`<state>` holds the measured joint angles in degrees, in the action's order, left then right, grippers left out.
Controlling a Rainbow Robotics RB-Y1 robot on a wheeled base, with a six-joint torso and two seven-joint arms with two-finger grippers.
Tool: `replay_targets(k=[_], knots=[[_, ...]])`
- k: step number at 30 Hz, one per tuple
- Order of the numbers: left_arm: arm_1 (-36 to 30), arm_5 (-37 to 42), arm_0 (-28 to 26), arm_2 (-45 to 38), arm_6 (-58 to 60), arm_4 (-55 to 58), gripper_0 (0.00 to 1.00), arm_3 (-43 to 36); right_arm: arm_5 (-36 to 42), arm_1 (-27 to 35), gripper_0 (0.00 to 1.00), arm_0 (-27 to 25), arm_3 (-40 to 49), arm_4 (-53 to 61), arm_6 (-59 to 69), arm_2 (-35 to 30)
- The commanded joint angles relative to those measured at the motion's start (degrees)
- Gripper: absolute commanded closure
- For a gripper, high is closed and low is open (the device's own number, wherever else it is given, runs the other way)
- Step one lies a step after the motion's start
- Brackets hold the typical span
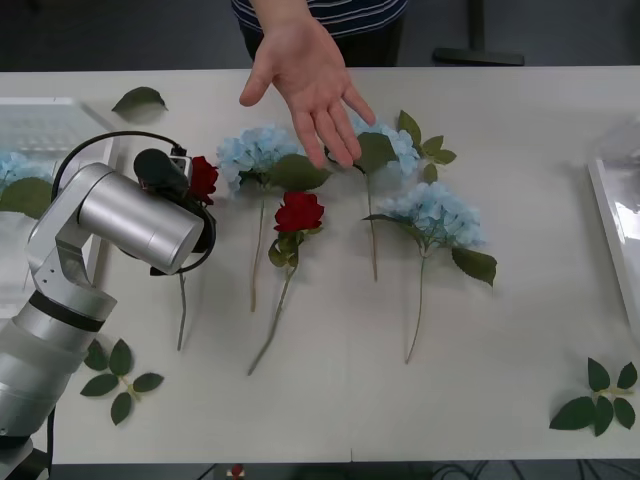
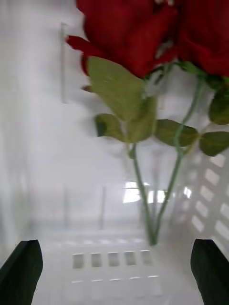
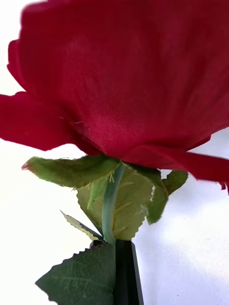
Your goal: Place the red flowers into the right box and the blue flowers into the left box. If a person shows an open palm, hand one flower to the person first, then continue sorting.
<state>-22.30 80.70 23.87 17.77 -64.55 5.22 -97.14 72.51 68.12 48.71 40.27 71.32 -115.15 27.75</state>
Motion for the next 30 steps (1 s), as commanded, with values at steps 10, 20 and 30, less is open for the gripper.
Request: replay_targets(k=[10,20,30], knots=[[-1.78,0.51,-0.58,0.16,-0.49,0.40,1.00,-1.83,14.06,9.13,0.10,0.07,33.21,12.08,34.47,0.64],[-1.78,0.51,-0.58,0.08,-0.49,0.49,1.00,-1.92,3.87,10.63,0.10,-11.80,65.03,12.61,69.54,0.73],[-1.87,0.68,-0.58,-0.01,-0.49,0.49,1.00,-1.83,0.27,2.72,0.09,-21.46,79.27,-3.30,86.67,1.34]])
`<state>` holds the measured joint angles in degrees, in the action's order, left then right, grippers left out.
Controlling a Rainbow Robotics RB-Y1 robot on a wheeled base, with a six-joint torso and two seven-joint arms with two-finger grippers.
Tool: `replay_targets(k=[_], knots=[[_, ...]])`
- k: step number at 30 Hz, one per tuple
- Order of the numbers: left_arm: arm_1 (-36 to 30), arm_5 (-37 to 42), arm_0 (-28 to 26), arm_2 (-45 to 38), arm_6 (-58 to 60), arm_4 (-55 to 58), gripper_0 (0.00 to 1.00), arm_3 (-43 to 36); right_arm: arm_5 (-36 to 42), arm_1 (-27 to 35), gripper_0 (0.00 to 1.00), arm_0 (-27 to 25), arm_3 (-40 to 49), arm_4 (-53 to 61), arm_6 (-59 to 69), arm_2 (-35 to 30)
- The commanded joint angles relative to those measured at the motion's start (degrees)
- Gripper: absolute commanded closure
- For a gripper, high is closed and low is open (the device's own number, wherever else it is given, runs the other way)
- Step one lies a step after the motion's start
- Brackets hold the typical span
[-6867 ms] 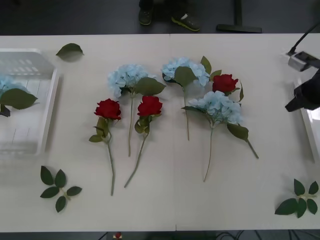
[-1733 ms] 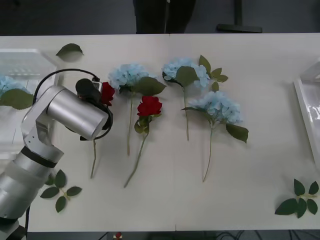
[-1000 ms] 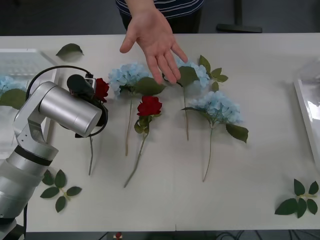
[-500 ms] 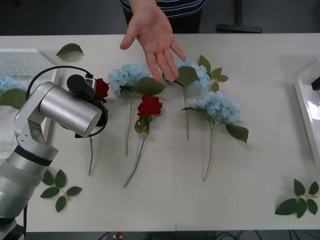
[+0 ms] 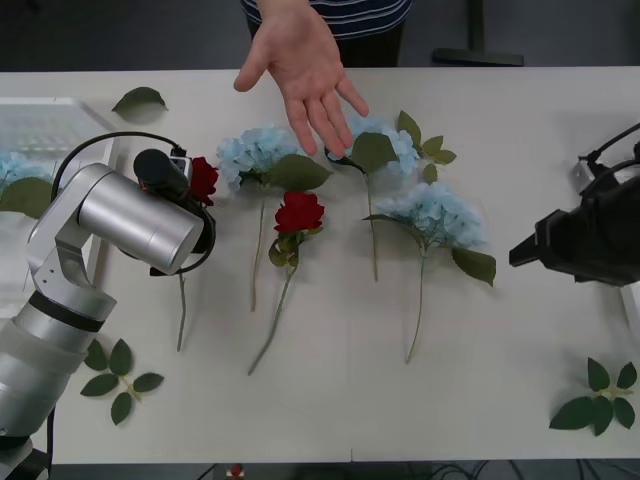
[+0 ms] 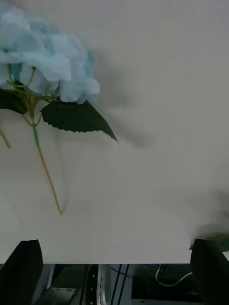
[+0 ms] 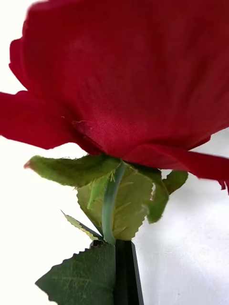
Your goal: Place the red flowers into the right box and the blue flowers into the left box. If a person shows an open palm, hand one flower to the person first, then continue sorting.
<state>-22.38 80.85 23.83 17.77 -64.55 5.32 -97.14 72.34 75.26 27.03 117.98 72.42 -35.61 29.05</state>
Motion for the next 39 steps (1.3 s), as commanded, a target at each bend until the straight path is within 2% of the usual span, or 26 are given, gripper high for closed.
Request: replay_targets(k=[1,9,19,29,36,39], knots=[[-1.70,0.54,-0.54,-0.02,-0.49,0.39,1.00,-1.83,0.87,-5.74,0.10,0.31,2.17,-7.38,8.19,1.10],[-1.70,0.54,-0.63,-0.02,-0.41,0.39,1.00,-1.83,-0.62,-14.09,0.10,2.85,1.55,-26.45,16.98,13.40],[-1.70,0.62,-0.54,-0.02,-0.23,0.39,1.00,-1.83,-1.68,-22.00,0.10,9.80,-7.06,-34.28,22.87,23.60],[-1.79,0.62,-0.54,-0.02,-0.41,0.39,1.00,-1.83,-3.70,-31.22,0.10,13.31,-19.36,-38.58,22.52,26.67],[-1.79,0.71,-0.45,-0.02,-0.23,0.48,1.00,-1.83,-4.75,-33.51,0.10,14.81,-23.32,-39.99,22.78,29.40],[-1.79,1.33,-0.37,-0.02,-0.14,0.48,1.00,-1.91,-4.84,-33.51,0.19,14.81,-23.32,-39.99,22.61,29.40]])
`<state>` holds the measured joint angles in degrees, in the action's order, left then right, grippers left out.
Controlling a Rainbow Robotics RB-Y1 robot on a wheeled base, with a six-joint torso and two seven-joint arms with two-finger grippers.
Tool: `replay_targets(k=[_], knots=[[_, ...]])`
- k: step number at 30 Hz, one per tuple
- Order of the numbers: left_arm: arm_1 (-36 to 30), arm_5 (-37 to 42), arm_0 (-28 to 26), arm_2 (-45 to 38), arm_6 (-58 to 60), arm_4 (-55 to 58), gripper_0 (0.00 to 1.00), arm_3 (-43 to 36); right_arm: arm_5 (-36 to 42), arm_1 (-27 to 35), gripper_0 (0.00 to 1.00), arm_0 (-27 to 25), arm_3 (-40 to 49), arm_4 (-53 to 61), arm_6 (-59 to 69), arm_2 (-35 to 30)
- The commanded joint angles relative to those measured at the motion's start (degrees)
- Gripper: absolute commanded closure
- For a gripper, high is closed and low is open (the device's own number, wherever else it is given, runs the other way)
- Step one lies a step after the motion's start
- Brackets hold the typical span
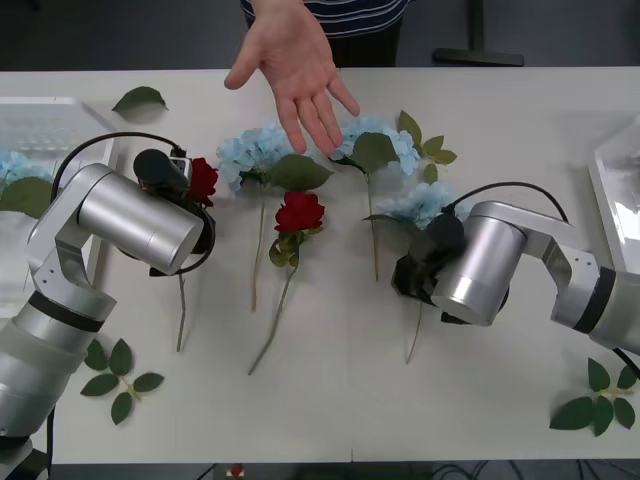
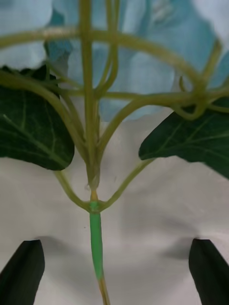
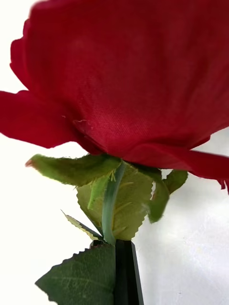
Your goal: Place the red flowers into the right box and the blue flowers into the left box. If a person shows an open palm, hand one flower to the person first, then continue sorting.
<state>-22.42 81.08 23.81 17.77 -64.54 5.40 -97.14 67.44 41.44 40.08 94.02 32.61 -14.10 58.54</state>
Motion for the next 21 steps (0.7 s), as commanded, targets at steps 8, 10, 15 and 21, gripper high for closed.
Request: replay_targets(k=[8,10,15,21], knots=[[-1.75,1.81,-0.17,-0.02,-0.41,0.40,1.00,-1.91,0.15,0.22,1.00,1.76,0.64,0.44,0.91,-0.09],[-1.75,1.81,-0.17,-0.02,-0.41,0.40,1.00,-1.91,0.15,0.31,1.00,1.76,0.55,0.44,0.91,-0.09],[-1.75,1.81,-0.17,-0.02,-0.41,0.40,1.00,-1.91,0.23,0.49,1.00,1.76,0.64,0.35,0.91,-0.18],[-1.75,1.81,-0.17,-0.02,-0.41,0.40,1.00,-1.91,0.15,1.01,1.00,1.84,0.72,0.35,0.83,-0.18]])
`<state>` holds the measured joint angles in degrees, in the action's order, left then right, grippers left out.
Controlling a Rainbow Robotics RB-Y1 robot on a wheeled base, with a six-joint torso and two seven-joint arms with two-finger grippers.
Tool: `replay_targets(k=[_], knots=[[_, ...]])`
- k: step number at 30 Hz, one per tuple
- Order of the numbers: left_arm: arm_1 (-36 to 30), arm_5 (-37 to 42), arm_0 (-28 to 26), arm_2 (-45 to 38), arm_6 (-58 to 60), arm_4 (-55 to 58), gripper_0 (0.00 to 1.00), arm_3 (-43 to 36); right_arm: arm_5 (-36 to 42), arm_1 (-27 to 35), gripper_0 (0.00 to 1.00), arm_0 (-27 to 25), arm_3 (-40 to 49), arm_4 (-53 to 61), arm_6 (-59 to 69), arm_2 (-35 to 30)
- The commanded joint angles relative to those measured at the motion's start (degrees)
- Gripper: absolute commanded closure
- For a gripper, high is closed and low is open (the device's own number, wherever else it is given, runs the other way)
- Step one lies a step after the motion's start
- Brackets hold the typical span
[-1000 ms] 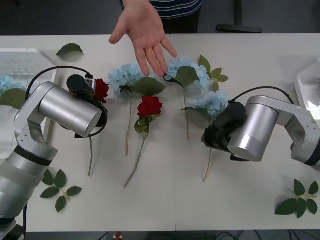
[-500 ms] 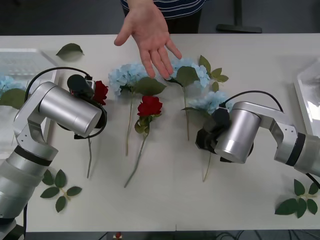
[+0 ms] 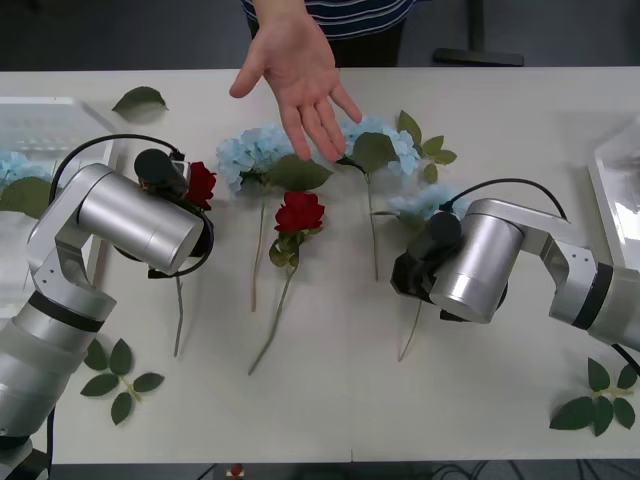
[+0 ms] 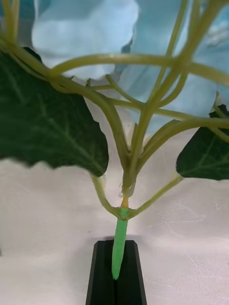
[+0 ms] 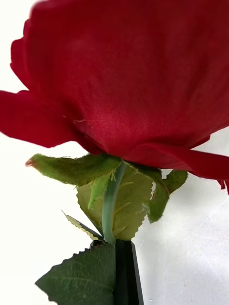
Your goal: Place the red flowers into the right box and the blue flowers into the left box. If a person shows an open palm, hand one flower to the person first, then continue sorting.
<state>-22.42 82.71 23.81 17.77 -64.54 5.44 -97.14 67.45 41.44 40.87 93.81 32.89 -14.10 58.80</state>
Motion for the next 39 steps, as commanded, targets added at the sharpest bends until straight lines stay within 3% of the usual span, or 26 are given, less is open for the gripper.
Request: replay_targets(k=[1,4,8,15,22,32,39], knots=[[-1.75,0.17,-0.17,-0.02,-0.41,0.37,1.00,-1.91,0.14,1.19,1.00,1.23,1.03,0.07,0.83,-0.44],[-1.75,0.17,-0.17,-0.02,-0.41,0.37,1.00,-1.91,0.31,3.74,1.00,2.46,2.96,1.30,0.65,-0.70],[-1.75,0.17,-0.17,-0.02,-0.41,0.37,1.00,-1.91,3.39,11.73,1.00,4.92,9.73,8.68,-2.07,-4.40],[-1.75,0.17,-0.17,-0.02,-0.41,0.37,1.00,-1.91,13.32,25.62,1.00,6.33,18.61,31.27,-17.89,-22.85],[-1.75,0.17,-0.17,-0.02,-0.41,0.37,1.00,-1.91,18.24,27.82,1.00,6.33,19.04,34.87,-30.20,-34.72],[-1.75,0.17,-0.17,-0.02,-0.41,0.37,1.00,-1.91,-3.82,20.79,1.00,7.82,16.58,17.82,-35.65,-34.02],[-1.75,0.17,-0.17,-0.02,-0.41,0.37,1.00,-1.91,-14.89,16.30,1.00,16.96,11.84,8.07,-34.51,-29.53]])
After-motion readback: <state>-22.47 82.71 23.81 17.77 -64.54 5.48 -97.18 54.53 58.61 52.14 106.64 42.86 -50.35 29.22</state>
